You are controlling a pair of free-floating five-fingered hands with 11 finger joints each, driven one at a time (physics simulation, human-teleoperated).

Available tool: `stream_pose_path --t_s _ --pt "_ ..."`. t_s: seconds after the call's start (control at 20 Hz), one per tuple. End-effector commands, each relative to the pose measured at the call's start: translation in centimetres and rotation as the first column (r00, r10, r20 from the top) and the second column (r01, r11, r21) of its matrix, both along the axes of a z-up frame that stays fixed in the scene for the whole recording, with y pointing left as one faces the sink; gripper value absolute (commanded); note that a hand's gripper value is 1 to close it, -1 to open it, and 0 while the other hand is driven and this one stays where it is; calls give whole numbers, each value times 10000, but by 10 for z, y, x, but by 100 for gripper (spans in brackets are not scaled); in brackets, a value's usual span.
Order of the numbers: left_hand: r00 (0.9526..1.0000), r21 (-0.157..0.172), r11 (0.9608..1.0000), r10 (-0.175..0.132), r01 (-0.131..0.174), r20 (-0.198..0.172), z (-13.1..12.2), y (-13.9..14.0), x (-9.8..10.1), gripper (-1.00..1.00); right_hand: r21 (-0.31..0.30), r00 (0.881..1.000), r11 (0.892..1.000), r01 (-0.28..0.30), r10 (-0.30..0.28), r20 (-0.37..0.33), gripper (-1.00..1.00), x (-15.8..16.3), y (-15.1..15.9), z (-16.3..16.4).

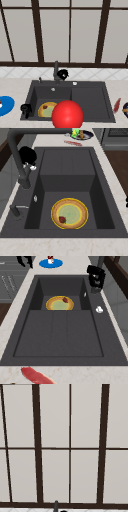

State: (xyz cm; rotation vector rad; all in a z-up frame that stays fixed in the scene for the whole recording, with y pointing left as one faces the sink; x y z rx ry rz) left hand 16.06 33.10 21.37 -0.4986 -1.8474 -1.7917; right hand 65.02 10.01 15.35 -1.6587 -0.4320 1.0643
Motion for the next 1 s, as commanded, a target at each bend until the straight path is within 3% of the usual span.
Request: stream_pose_path --t_s 0.0,0.15,0.4,0.5,0.55,0.6,0.75,0.95 --pt "10000 0 10000 0 0 0 0 0 0 0 12 9972 9995 -315 315 -674 100 0 25 20" --pt "10000 0 10000 0 0 0 0 0 0 0 -243 9989 9992 322 -331 -339 100 1 30 15" --pt "10000 0 10000 0 0 0 0 0 0 0 -466 9958 9953 854 -837 362 100 -5 32 -4" --pt "10000 0 10000 0 0 0 0 0 0 0 -469 9966 9968 645 -619 547 100 -2 23 -9" --pt "10000 0 10000 0 0 0 0 0 0 0 -471 9966 9968 641 -615 543 -100 3 18 -9" --pt "10000 0 10000 0 0 0 0 0 0 0 -256 9959 9958 878 -872 258 -100 4 14 -8" --pt "10000 0 10000 0 0 0 0 0 0 0 -536 9972 9958 739 -734 118 -100 10 1 13" --pt "10000 0 10000 0 0 0 0 0 0 0 -24 9971 9972 744 -744 -167 -100 8 -9 44"
